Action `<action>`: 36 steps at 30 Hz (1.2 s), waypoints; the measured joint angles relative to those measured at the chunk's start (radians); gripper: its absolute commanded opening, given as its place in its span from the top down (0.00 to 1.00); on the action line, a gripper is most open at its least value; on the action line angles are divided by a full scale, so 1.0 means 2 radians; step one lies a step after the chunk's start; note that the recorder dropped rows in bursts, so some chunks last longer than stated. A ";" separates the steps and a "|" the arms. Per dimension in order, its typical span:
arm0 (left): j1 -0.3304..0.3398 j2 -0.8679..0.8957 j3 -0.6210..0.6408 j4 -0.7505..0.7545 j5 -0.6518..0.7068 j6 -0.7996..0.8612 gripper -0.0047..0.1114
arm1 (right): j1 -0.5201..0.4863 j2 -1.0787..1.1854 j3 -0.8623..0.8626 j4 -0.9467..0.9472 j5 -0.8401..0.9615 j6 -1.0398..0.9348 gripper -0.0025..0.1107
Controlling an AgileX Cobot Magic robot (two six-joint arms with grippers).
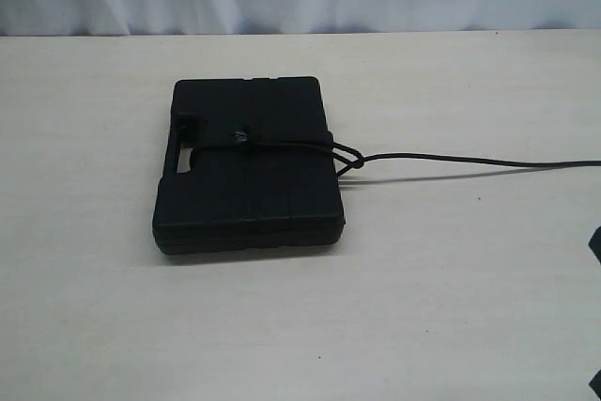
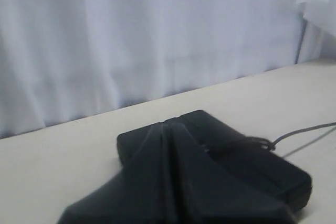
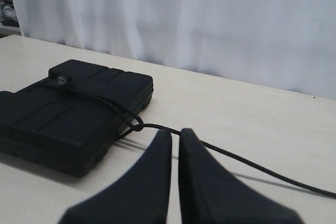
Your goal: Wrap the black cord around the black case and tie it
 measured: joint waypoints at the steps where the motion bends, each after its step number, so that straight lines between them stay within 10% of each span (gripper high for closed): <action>1: 0.009 -0.013 0.014 0.008 0.000 0.000 0.96 | 0.000 -0.009 0.001 0.000 0.003 0.000 0.94; 15: 0.114 -0.156 0.065 0.006 0.116 0.000 0.96 | -0.085 -0.017 0.001 0.000 0.006 0.000 0.94; 36: 0.121 -0.156 0.065 0.006 0.174 0.000 0.96 | -0.106 -0.017 0.001 0.000 0.087 0.000 0.94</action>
